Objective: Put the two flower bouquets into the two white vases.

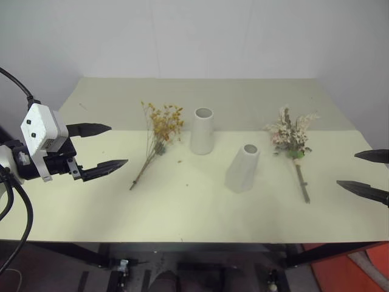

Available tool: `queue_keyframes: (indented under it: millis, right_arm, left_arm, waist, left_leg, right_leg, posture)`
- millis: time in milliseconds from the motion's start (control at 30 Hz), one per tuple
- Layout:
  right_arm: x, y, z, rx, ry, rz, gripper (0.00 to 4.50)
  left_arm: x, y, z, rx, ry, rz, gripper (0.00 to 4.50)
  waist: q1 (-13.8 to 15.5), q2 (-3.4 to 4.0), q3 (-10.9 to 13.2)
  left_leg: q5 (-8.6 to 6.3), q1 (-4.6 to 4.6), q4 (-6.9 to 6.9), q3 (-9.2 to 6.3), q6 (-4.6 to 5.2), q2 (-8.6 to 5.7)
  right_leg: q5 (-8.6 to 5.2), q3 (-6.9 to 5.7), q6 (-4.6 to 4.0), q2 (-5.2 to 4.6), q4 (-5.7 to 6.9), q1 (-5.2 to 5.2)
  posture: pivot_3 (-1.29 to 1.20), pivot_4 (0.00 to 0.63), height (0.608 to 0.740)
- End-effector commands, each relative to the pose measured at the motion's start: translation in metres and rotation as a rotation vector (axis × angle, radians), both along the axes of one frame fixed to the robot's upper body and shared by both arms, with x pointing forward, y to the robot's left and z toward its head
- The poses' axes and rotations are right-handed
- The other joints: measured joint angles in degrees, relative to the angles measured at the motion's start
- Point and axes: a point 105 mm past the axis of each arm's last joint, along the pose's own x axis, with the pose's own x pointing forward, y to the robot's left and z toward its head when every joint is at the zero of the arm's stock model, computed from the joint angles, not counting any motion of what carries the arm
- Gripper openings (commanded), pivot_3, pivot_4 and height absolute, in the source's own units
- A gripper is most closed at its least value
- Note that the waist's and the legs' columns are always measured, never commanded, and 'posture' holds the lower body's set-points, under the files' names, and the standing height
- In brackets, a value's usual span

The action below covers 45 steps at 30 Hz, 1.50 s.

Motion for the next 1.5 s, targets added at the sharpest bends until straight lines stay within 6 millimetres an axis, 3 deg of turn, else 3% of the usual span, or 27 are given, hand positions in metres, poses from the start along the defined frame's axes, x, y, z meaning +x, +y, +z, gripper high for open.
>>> queue_keyframes:
  millis: [33, 367, 667, 867, 1067, 1233, 1500]
  right_arm:
    - [-0.001, 0.000, 0.014, -0.031, -0.047, -0.004, 4.46]
    - [-0.001, 0.001, 0.017, -0.034, -0.052, -0.002, 4.46]
    - [0.003, 0.009, 0.019, -0.021, -0.052, 0.011, 4.46]
    - [0.011, 0.021, 0.017, 0.000, -0.054, 0.030, 4.46]
    - [0.018, 0.029, 0.015, -0.026, -0.045, 0.055, 4.46]
    - [0.019, 0.055, 0.035, -0.053, -0.092, 0.153, 4.46]
    - [0.013, 0.098, 0.062, -0.049, -0.162, 0.299, 4.46]
  left_arm:
    - [-0.002, 0.000, 0.006, 0.016, -0.030, 0.004, 4.50]
    - [0.000, 0.000, 0.004, 0.011, -0.024, 0.006, 4.50]
    - [0.018, 0.002, -0.005, -0.059, 0.021, 0.127, 4.50]
    - [0.057, 0.009, -0.018, -0.145, 0.063, 0.431, 4.50]
    - [0.088, -0.024, -0.040, -0.088, 0.239, 0.501, 4.50]
    - [0.131, -0.028, -0.049, -0.039, 0.328, 0.661, 4.50]
    - [0.159, -0.038, -0.063, 0.091, 0.431, 0.724, 4.50]
  waist:
    - [0.0, 0.00, 0.0]
    - [0.0, 0.00, 0.0]
    - [0.0, -0.01, 0.0]
    - [0.2, -0.02, 0.0]
    - [0.3, -0.11, 0.0]
    - [-0.1, -0.10, 0.0]
    - [0.0, -0.10, 0.0]
  left_leg:
    - [0.00, 0.00, 0.00, 0.00, 0.00, 0.00]
    - [0.00, 0.00, 0.00, 0.00, 0.00, 0.00]
    - [0.00, 0.00, 0.00, 0.00, 0.00, 0.00]
    - [0.00, 0.04, 0.01, -0.04, 0.00, -0.01]
    - [0.00, -0.01, 0.04, -0.13, 0.00, -0.11]
    - [0.01, -0.02, 0.03, -0.14, -0.01, -0.14]
    - [0.02, -0.35, 0.05, -0.15, -0.02, -0.15]
  right_leg:
    - [0.00, 0.00, 0.00, 0.00, 0.00, 0.00]
    - [0.00, 0.00, 0.01, 0.00, 0.00, 0.00]
    - [-0.08, 0.01, 0.14, 0.00, -0.01, 0.01]
    - [-0.04, 0.01, 0.14, 0.00, 0.01, 0.07]
    - [0.15, -0.03, 0.00, 0.00, -0.10, 0.14]
    - [0.15, -0.04, 0.01, 0.00, -0.08, 0.08]
    - [0.17, -0.03, 0.00, 0.01, -0.07, -0.25]
  posture:
    - [0.00, 0.150, 0.740]
    - [0.00, 0.150, 0.740]
    - [0.00, 0.150, 0.740]
    - [0.00, 0.150, 0.740]
    - [0.00, 0.150, 0.740]
    - [0.00, 0.150, 0.740]
    - [0.00, 0.150, 0.740]
